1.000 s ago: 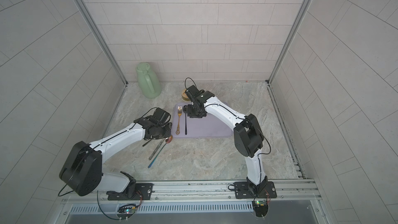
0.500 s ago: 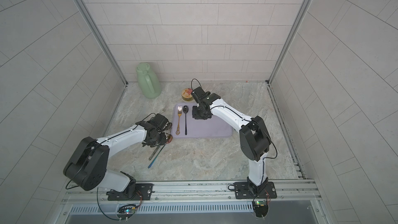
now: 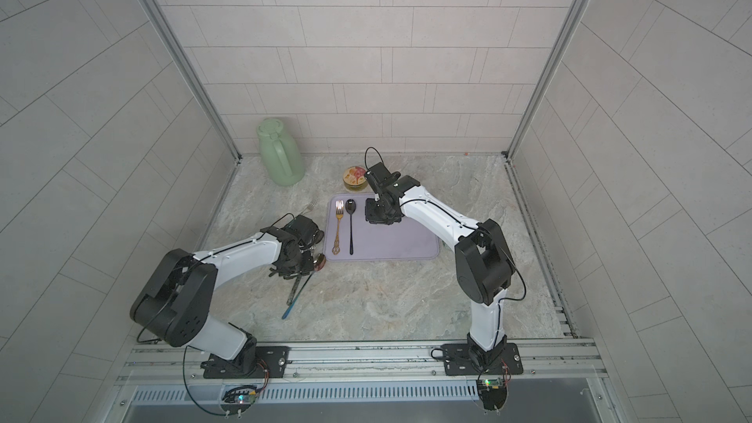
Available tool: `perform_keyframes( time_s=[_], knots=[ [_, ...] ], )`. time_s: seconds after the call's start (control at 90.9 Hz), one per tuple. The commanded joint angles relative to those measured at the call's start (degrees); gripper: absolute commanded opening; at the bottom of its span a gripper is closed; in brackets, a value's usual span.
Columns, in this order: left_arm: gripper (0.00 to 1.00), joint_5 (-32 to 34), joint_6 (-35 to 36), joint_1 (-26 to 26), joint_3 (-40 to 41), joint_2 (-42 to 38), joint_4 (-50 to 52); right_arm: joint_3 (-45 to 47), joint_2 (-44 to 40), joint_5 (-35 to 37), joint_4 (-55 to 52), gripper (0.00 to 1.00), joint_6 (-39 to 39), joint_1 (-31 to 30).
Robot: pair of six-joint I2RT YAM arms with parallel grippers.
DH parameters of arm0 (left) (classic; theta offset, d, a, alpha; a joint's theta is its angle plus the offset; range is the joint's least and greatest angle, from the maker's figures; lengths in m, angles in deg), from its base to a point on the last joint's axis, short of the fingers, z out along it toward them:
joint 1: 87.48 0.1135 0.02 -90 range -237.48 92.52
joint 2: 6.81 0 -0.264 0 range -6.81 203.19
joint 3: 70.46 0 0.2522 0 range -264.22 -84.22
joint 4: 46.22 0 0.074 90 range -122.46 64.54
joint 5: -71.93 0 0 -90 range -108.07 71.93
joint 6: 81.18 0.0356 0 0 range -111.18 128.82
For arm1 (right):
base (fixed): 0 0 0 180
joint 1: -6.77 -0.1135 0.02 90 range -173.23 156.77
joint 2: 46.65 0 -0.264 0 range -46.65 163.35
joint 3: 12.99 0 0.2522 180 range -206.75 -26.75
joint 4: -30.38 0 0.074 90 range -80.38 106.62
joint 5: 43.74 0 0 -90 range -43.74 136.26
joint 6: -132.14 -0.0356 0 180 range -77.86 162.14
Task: Set the spoon and fork side by side
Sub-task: Pick up the fork at the center of the board, then place the fork on the tray.
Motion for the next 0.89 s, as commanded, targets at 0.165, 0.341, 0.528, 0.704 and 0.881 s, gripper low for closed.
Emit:
perform_keyframes(
  time_s=[0.165, 0.341, 0.528, 0.704, 0.881],
  knots=[
    [0.16, 2.1, -0.2, 0.4, -0.4, -1.2, 2.2, -0.9, -1.9, -0.3, 0.6, 0.23, 0.3, 0.3],
    [0.11, 4.8, -0.1, -0.7, -3.9, -4.6, 5.8, -1.5, -2.0, -1.0, 0.6, 0.22, 0.3, 0.4],
    [0.11, 5.1, -0.9, -4.2, -10.6, -6.9, 9.1, -0.4, -3.8, -1.5, 0.6, 0.22, 0.9, 1.6],
    [0.11, 5.3, -1.7, -9.0, -21.0, -1.9, 11.5, 3.9, -7.2, -1.4, 1.6, 0.22, 1.2, 4.9],
    [0.11, 3.8, -1.9, -12.7, -33.7, 8.4, 12.0, 11.6, -11.4, -2.5, 5.1, 0.23, 1.6, 8.1]
  ],
)
